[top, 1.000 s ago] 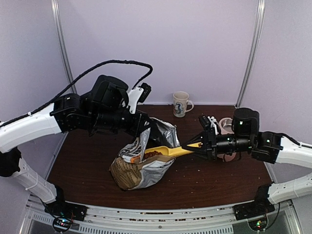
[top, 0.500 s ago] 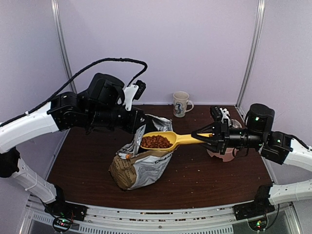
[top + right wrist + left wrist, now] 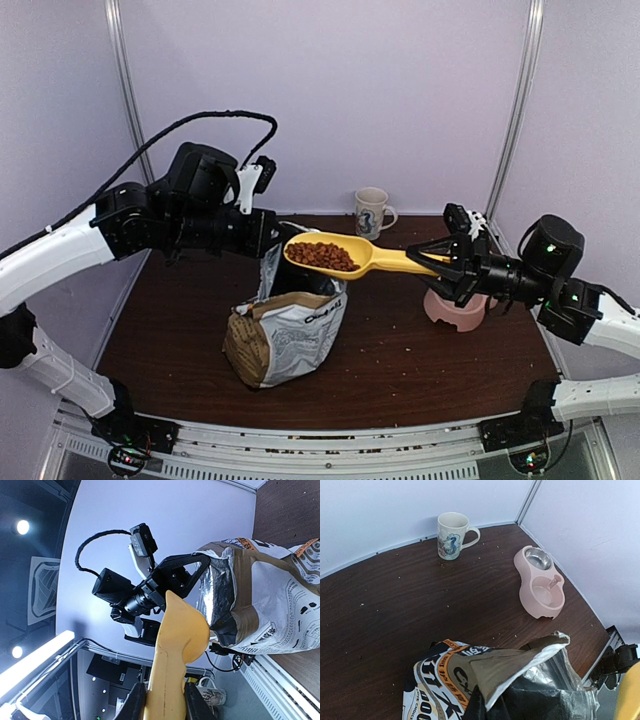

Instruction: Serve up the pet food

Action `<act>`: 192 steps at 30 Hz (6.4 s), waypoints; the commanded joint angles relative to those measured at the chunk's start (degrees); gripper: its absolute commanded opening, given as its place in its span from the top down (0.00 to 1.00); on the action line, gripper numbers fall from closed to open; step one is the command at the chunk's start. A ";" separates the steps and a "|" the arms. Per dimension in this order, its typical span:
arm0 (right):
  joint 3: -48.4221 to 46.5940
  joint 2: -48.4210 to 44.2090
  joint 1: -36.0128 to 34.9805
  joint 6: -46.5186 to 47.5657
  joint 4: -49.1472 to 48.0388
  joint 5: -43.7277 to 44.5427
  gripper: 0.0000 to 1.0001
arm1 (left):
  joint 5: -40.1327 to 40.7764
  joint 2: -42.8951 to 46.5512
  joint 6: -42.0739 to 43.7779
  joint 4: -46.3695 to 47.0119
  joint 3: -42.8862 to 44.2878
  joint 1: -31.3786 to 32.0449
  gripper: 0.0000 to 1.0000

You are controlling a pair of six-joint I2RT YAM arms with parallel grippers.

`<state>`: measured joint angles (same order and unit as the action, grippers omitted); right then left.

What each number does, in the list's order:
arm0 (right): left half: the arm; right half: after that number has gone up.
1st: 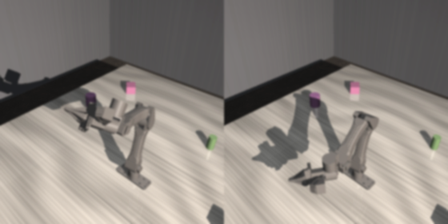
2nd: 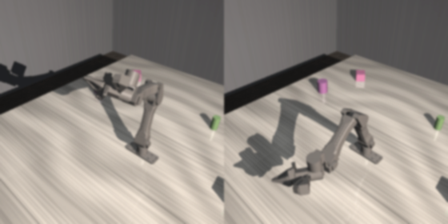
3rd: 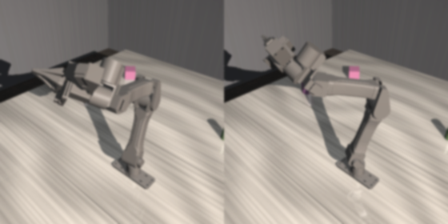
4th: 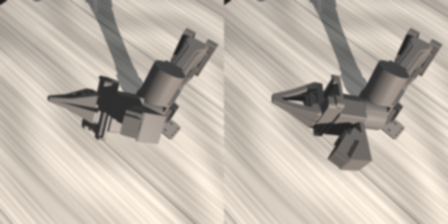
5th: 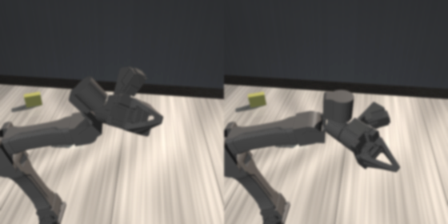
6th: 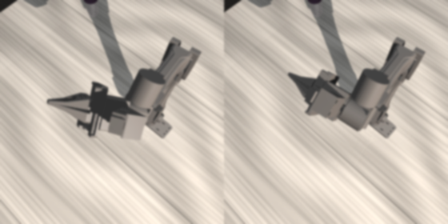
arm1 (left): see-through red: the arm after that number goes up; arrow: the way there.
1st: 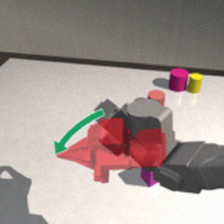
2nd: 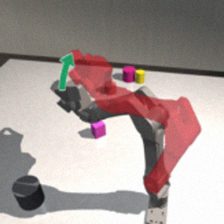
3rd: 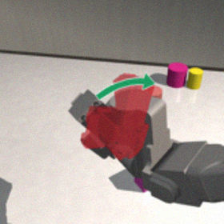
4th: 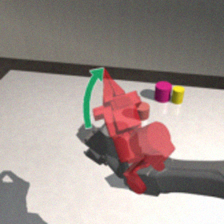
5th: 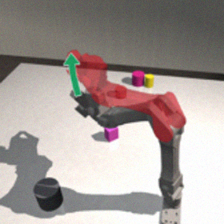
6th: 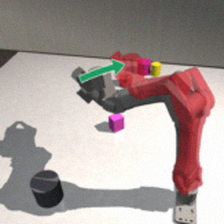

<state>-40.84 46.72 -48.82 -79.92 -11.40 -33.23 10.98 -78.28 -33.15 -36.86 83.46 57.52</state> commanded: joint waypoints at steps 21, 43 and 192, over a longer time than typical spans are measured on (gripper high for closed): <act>9.57 -7.53 22.23 -7.45 -9.58 3.56 0.85 | -15.94 7.24 7.91 7.69 -2.12 -10.12 1.00; 25.43 -25.03 57.11 8.45 19.70 -0.91 0.86 | -33.69 8.56 25.89 11.53 -10.48 -21.54 1.00; -19.57 19.38 -6.29 11.78 12.65 -9.25 0.81 | -17.10 2.52 11.05 15.46 -6.70 0.23 1.00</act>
<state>-63.42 73.06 -56.80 -59.00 17.54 -33.21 -9.23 -79.77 -21.85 -24.34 77.12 57.60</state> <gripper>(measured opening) 0.241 0.015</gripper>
